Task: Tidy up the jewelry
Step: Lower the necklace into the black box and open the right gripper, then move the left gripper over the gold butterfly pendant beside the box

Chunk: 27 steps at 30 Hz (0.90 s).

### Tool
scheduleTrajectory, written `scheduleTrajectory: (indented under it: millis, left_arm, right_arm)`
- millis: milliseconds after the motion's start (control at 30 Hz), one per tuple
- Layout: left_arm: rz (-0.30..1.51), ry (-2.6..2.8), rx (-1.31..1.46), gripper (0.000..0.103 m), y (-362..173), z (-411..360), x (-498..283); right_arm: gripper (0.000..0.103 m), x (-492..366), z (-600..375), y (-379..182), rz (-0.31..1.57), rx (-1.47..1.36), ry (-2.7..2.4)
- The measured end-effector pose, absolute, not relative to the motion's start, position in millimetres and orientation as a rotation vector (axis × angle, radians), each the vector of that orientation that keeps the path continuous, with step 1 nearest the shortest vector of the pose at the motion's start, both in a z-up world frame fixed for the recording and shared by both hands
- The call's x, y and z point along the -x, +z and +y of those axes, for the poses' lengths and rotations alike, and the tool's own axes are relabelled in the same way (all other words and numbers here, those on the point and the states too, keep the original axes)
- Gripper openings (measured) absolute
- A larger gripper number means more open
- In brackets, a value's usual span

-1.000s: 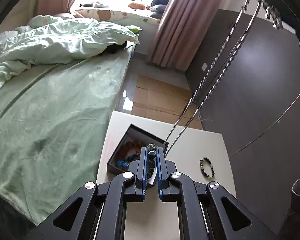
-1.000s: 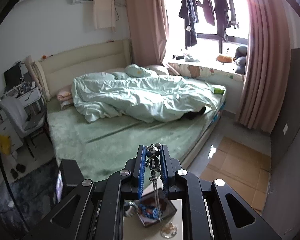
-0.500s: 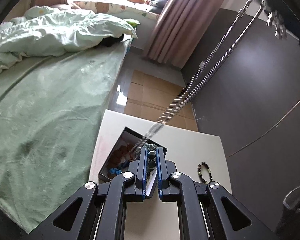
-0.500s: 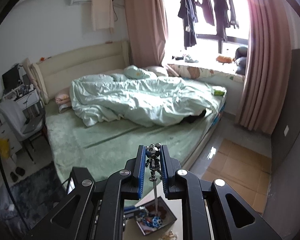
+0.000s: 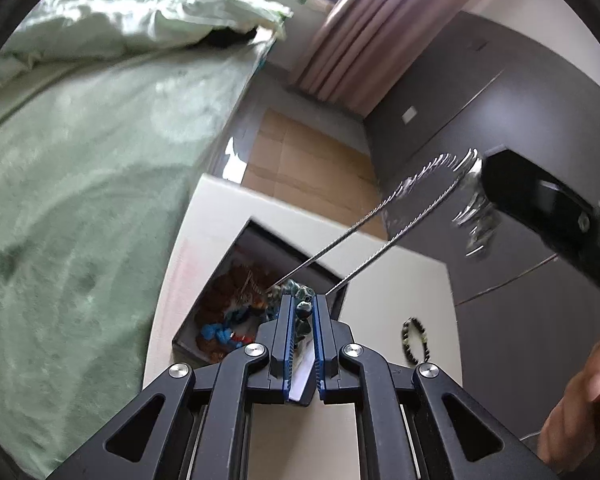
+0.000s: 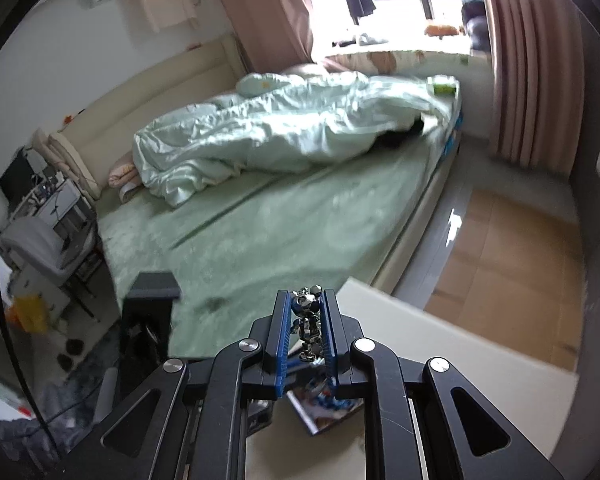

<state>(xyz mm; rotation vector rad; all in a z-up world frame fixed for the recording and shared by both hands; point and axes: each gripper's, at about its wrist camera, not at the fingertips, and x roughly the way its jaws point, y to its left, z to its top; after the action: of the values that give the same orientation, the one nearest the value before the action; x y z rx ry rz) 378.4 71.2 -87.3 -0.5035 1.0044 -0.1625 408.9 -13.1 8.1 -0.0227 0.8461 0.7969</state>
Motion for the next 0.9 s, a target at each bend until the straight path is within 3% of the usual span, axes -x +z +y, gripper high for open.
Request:
scheduleTrajectory:
  millis: [33,100,167,200,267,333,367,633,900]
  left_arm:
    - [1.024,-0.16,0.518,0.009,-92,73,-379]
    - [1.041,-0.152,0.538,0.009,-97,77,-378]
    - [1.037,-0.145,0.549,0.01,-99,81,-374]
    - [1.034,-0.143,0.551,0.015,-98,83,-372]
    - [1.025,-0.14,0.554,0.04,-97,84,-368]
    - [1.002,-0.136,0.552,0.056,-93,85,-363]
    - [0.984,-0.136,0.549,0.059,-90,85,-359]
    - [0.951,-0.164,0.496,0.059,-78,64,-340]
    - [0.944,-0.208,0.445,0.059,-76,31,-318]
  right_arm:
    - [0.016,-410,-13,3,0.859,0.01,0.794]
    - [0.027,-412,-18,-4,0.877,-0.02,0.788]
    - [0.05,-411,-23,-8,0.876,-0.04,0.776]
    - [0.051,-409,-27,-9,0.874,-0.05,0.773]
    - [0.052,-406,-32,-11,0.873,-0.062,0.773]
    - [0.052,-401,-40,-13,0.872,-0.071,0.759]
    - [0.052,-398,-46,-14,0.871,-0.077,0.748]
    - [0.06,-373,-91,-23,0.853,-0.113,0.64]
    - [0.081,-344,-140,-35,0.828,-0.169,0.519]
